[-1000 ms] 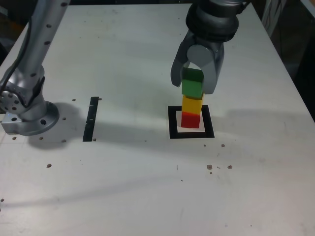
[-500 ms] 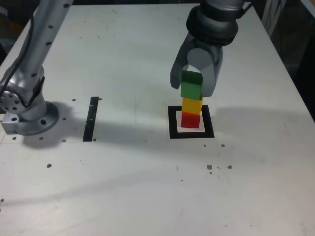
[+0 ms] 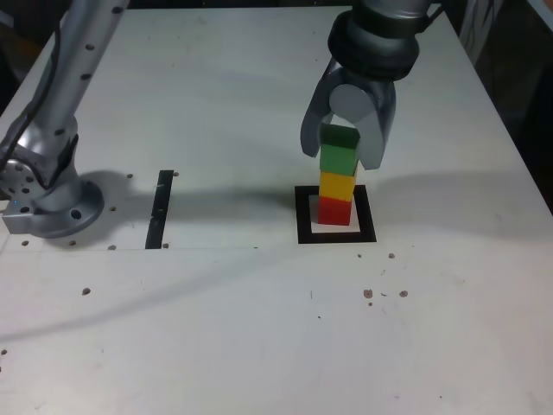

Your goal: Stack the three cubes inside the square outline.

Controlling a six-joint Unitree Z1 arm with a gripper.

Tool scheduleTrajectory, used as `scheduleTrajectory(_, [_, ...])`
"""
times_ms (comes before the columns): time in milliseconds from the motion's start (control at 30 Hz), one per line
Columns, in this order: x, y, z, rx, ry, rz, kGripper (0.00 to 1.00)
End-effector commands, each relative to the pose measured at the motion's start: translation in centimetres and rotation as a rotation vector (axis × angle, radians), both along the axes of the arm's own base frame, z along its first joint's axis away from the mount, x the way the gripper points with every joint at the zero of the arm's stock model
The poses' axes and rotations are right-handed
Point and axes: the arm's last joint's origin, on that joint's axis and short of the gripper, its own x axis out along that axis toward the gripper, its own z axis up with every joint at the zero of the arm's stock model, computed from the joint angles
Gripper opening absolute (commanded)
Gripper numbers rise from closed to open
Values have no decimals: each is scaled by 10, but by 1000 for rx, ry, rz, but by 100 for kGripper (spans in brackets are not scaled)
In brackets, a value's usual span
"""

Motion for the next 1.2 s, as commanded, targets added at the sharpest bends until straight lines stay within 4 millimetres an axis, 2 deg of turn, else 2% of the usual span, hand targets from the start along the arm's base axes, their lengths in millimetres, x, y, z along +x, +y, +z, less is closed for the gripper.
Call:
scheduleTrajectory(0, [-3,1,4,9,-2,4,91])
scheduleTrajectory(133, [-5,2,7,17,-6,8,99])
scheduleTrajectory(633, [-35,-3,49,-63,-94,19,99])
scheduleTrajectory(733, [-55,-3,67,-67,-130,17,99])
scheduleTrajectory(867, [-98,3,96,-55,-194,25,99])
scheduleTrajectory(967, [-128,13,104,-39,-207,50,99])
scheduleTrajectory(1067, [-150,26,89,-24,-150,101,99])
scheduleTrajectory(1167, [-166,36,59,-16,-80,153,99])
